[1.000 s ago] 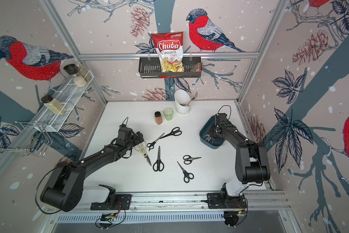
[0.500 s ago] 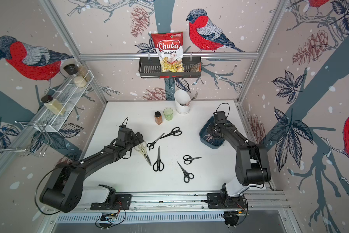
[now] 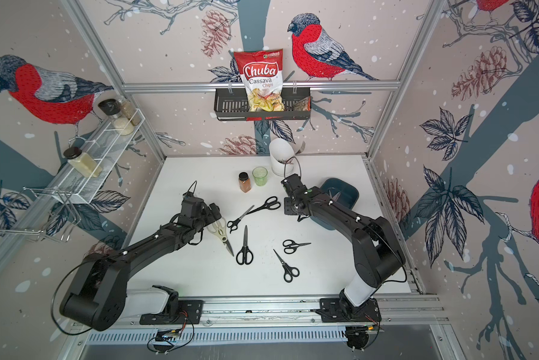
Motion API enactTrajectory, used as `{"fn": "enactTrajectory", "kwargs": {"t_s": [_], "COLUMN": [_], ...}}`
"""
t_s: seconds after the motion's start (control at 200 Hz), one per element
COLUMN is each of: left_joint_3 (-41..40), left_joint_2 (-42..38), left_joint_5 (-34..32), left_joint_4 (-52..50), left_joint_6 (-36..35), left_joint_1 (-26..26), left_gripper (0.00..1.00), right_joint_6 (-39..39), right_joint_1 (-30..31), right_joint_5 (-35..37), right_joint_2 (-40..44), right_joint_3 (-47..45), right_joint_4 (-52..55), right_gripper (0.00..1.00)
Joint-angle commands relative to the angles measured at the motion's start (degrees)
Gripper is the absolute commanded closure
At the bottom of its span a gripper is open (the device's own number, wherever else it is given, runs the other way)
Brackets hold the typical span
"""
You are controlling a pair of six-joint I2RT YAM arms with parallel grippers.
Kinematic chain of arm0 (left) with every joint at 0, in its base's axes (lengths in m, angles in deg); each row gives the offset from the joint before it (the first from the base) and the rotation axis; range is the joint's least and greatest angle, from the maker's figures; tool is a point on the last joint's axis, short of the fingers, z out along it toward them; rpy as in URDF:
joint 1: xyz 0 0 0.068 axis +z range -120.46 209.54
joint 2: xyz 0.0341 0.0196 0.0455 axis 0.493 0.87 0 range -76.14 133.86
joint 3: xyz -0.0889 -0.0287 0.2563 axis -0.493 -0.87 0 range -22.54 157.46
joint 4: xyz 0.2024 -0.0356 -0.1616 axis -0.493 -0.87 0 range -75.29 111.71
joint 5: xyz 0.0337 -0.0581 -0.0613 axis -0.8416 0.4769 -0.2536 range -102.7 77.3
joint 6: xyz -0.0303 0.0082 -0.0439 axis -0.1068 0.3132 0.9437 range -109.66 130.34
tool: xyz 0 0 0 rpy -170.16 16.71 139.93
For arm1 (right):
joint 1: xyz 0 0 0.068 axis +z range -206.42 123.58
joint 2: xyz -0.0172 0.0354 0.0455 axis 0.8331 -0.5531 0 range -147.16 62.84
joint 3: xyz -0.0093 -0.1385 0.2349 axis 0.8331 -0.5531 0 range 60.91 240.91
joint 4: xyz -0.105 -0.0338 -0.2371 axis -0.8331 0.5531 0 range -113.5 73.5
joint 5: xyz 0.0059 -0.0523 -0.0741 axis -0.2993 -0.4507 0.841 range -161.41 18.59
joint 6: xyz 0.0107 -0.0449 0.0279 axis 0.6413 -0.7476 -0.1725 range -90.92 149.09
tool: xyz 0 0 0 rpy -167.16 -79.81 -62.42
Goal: Put the scissors into the storage box
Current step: Place the scissors in the storage box, then pick up the scissors from the center of the board.
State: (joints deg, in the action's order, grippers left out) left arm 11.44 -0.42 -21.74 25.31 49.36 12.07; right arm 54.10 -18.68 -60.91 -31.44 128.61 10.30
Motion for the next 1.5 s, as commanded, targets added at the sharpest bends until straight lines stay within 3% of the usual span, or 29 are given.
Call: {"fn": "enactTrajectory", "kwargs": {"t_s": [0.0,0.2,0.515,0.9,1.496], "left_joint_3": [-0.3,-0.6,-1.8,-1.7,-0.5], "left_joint_2": [-0.6,-1.0,-2.1,-2.2,-2.0], "left_joint_5": [-0.7,-0.6,-1.8,-2.3,-2.0], "left_joint_4": [-0.3,-0.5,-0.7,-0.9,-1.7], "left_joint_6": [1.1,2.1,2.1,1.6,1.7], "left_joint_1": [0.0,0.1,0.0,0.2,0.2], "left_gripper": [0.04,0.04,0.04,0.04,0.04], "right_joint_6": [-0.5,3.4,8.7,10.1,10.0], "right_joint_1": [3.9,7.9,13.6,15.2,15.0], "right_joint_5": [2.9,-2.5,-5.4,-6.0,-5.9], "right_joint_2": [-0.9,-2.0,-3.4,1.1,0.8], "right_joint_3": [-1.1,-3.7,-6.6,-12.2,-15.5], "right_joint_4": [4.4,3.1,2.9,3.8,0.9], "right_gripper": [0.63,0.64,0.65,0.70,0.72]}}
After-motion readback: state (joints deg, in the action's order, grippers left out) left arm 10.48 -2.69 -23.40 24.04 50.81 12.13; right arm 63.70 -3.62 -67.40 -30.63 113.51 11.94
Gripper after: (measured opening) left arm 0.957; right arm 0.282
